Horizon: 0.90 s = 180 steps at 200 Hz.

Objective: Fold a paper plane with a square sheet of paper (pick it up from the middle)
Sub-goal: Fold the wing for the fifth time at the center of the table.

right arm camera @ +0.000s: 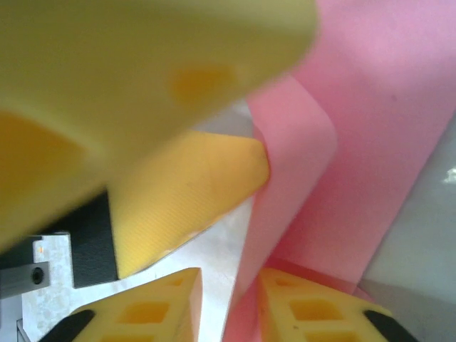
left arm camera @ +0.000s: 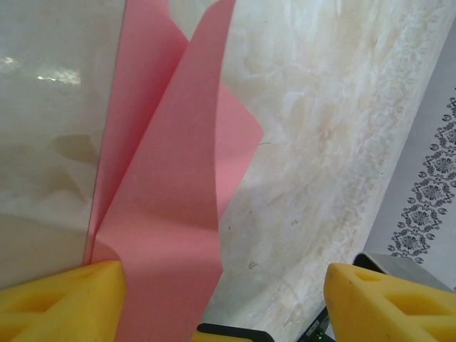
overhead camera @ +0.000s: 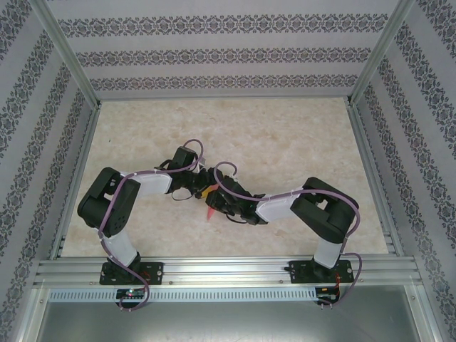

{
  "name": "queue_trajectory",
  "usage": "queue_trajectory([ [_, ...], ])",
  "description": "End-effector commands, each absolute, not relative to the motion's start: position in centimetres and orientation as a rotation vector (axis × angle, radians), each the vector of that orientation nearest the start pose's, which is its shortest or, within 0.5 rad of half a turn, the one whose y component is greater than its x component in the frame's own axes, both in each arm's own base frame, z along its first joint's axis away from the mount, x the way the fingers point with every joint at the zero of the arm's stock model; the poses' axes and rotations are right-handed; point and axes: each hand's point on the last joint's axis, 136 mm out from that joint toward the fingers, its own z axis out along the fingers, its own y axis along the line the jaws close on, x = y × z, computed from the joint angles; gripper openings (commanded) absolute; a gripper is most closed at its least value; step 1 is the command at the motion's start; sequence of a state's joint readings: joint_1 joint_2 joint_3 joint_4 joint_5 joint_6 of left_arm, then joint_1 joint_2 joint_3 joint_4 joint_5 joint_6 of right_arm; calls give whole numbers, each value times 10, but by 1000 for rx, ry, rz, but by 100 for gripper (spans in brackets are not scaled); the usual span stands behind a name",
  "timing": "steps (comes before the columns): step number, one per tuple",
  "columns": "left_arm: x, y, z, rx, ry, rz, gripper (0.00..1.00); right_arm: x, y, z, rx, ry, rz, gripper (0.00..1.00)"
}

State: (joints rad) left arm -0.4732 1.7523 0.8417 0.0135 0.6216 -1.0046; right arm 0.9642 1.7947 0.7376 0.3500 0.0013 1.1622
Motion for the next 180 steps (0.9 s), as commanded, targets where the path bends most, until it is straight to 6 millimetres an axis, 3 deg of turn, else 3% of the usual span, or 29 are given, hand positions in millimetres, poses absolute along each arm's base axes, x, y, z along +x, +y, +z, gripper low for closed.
queue_trajectory([
  [1,312,-273,61,-425,2705,-1349,75,243,367,26,202,2531,1017,16],
  [41,313,-268,72,-436,2683,-1334,76,233,351,29,-20,2561,941,2],
  [86,310,-263,86,-451,2651,-1332,79,210,341,35,-466,2573,963,1],
  [106,310,-262,88,-457,2642,-1331,80,203,339,34,-582,2573,1005,2],
  [157,306,-258,90,-462,2631,-1320,80,200,341,23,-606,2622,1112,2],
  [180,307,-259,96,-444,2613,-1334,80,202,337,16,-520,2659,1114,3],
])
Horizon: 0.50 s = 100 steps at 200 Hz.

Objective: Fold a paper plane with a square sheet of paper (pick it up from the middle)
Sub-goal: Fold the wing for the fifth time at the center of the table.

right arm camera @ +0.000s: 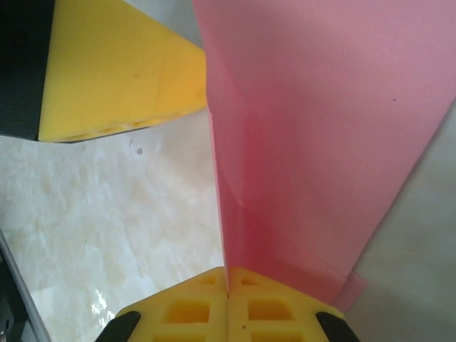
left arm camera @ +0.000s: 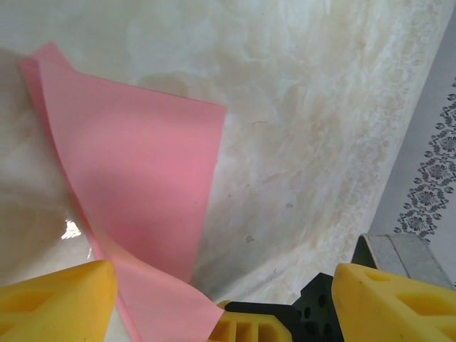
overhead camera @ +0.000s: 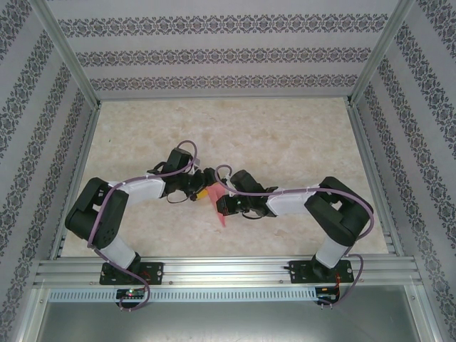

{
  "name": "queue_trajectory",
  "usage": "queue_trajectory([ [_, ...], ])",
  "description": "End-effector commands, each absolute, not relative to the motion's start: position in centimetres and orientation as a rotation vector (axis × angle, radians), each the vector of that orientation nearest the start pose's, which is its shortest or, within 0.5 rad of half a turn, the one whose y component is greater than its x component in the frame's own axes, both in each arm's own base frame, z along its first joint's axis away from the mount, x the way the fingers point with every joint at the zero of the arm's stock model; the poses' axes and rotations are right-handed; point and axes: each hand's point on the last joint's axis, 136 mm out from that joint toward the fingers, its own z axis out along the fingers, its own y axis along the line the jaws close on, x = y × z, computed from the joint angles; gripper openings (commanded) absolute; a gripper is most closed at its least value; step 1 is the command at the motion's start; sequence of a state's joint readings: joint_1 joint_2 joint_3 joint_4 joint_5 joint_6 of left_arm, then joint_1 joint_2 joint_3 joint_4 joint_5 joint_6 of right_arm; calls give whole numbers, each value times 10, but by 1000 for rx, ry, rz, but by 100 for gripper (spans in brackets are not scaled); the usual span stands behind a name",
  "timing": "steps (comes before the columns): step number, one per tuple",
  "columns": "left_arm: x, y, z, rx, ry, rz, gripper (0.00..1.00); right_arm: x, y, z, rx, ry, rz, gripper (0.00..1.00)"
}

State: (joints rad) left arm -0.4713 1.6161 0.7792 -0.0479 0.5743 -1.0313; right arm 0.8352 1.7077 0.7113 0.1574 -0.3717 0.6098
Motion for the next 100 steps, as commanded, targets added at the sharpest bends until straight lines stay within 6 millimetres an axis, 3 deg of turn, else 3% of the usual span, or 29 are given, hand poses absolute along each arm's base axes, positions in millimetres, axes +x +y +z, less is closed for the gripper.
queue_trajectory([
  [1,307,-259,96,-443,2613,-1335,80,203,337,16,-515,2660,1116,4],
  [56,314,-266,98,-386,2600,-1362,80,211,329,0,-285,2702,1136,5],
  [100,313,-265,102,-361,2594,-1347,80,219,329,15,-207,2614,1206,9],
])
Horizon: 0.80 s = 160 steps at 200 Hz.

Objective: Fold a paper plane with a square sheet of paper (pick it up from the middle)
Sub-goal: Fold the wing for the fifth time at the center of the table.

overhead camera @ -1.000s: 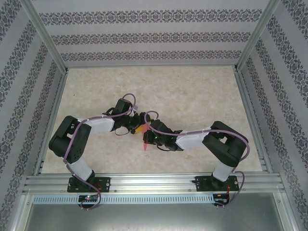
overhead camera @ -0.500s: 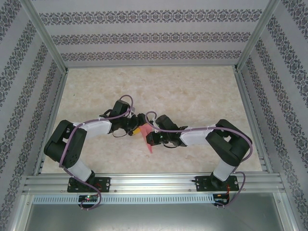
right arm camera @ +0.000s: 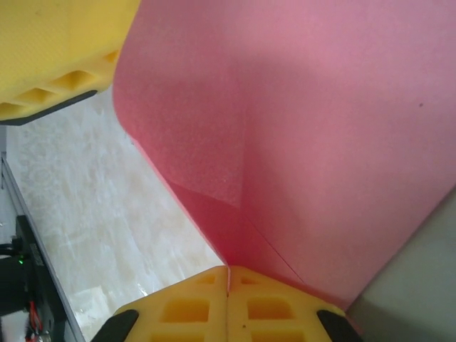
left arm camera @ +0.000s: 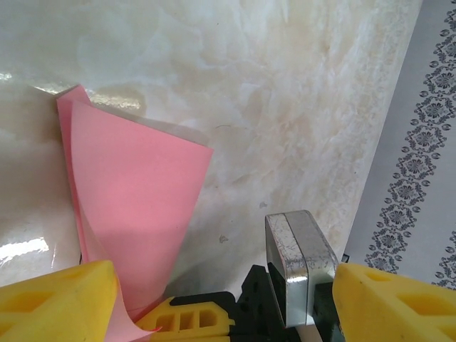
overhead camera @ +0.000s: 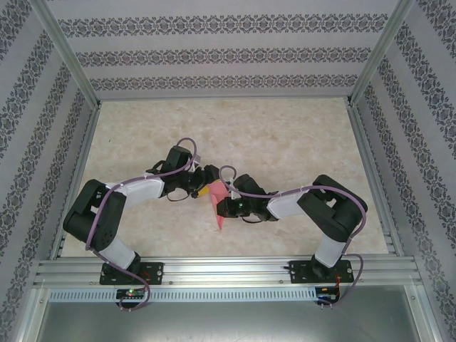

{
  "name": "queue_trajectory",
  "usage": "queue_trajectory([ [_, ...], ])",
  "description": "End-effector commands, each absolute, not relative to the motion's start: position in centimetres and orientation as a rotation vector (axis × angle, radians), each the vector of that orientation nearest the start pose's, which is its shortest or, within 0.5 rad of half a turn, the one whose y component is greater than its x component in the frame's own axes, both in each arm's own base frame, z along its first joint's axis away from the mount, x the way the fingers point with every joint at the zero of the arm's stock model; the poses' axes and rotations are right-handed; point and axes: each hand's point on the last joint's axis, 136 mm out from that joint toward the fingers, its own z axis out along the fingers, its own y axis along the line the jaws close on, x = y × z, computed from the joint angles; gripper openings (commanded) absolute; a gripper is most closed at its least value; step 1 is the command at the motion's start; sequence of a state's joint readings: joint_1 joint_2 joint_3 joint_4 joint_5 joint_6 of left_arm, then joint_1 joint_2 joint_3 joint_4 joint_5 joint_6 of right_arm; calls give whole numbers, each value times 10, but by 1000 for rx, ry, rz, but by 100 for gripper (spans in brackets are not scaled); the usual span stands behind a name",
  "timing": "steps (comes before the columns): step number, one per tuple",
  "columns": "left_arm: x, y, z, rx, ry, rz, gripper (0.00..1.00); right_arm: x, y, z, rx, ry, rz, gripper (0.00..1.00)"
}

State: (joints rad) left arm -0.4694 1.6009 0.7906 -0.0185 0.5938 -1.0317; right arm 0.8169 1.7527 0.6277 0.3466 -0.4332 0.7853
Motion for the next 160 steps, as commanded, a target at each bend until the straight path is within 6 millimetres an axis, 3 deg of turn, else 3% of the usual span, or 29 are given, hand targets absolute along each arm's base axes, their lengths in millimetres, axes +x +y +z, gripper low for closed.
queue_trajectory([
  [1,313,-265,103,-360,2593,-1346,80,219,329,16,-206,2612,1208,9],
  [46,310,-253,102,-384,2611,-1250,81,221,329,39,-249,2535,1227,13],
  [117,309,-261,106,-328,2598,-1302,80,231,307,30,-156,2591,1025,24],
  [160,304,-273,103,-267,2621,-1347,80,231,305,29,-129,2590,1026,12],
])
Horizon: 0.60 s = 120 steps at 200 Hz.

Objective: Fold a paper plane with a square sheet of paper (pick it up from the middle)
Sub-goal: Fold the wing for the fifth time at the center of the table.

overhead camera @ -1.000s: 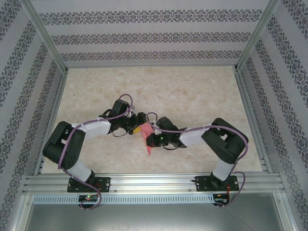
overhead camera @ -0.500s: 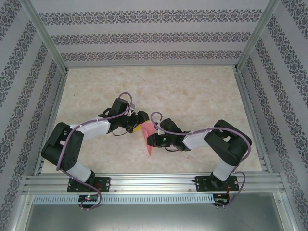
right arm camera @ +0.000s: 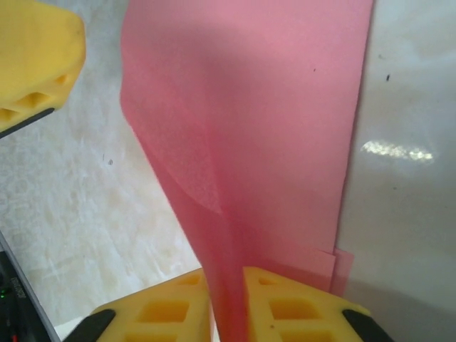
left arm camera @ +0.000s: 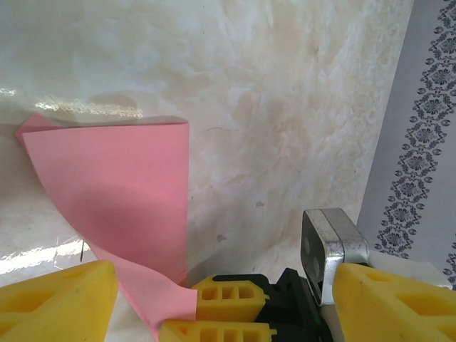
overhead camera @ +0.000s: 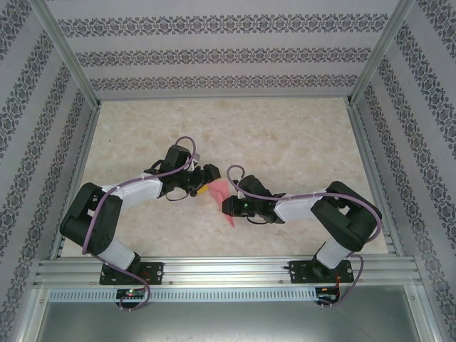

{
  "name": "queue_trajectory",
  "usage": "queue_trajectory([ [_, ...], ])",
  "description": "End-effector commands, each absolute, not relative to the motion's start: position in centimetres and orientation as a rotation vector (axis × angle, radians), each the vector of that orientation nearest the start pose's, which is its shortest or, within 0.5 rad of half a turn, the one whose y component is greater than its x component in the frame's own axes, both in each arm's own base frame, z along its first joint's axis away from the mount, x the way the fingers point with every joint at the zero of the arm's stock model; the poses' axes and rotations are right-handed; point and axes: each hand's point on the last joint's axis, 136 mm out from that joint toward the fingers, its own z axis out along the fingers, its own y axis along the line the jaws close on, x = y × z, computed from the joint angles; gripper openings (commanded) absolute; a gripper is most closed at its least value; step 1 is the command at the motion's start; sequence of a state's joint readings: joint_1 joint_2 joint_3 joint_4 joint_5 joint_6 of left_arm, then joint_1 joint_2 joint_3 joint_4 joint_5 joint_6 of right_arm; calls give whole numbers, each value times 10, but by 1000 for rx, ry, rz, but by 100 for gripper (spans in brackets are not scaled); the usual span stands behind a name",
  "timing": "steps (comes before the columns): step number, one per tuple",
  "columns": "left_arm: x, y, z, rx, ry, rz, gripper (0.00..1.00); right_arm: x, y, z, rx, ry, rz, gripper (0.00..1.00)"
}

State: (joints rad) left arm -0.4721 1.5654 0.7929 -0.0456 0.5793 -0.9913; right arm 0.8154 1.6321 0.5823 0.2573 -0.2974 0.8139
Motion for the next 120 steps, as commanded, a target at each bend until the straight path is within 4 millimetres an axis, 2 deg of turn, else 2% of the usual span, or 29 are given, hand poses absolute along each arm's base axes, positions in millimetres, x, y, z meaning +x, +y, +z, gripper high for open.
queue_trajectory([
  [1,304,-274,103,-265,2620,-1347,80,231,305,29,-128,2588,1026,12],
  [41,301,-289,102,-178,2639,-1366,79,232,306,27,-86,2559,1083,6],
  [93,297,-306,90,-108,2677,-1411,79,231,308,23,-59,2543,1138,6],
  [120,299,-315,92,-78,2662,-1444,79,230,307,22,-66,2547,1139,6],
])
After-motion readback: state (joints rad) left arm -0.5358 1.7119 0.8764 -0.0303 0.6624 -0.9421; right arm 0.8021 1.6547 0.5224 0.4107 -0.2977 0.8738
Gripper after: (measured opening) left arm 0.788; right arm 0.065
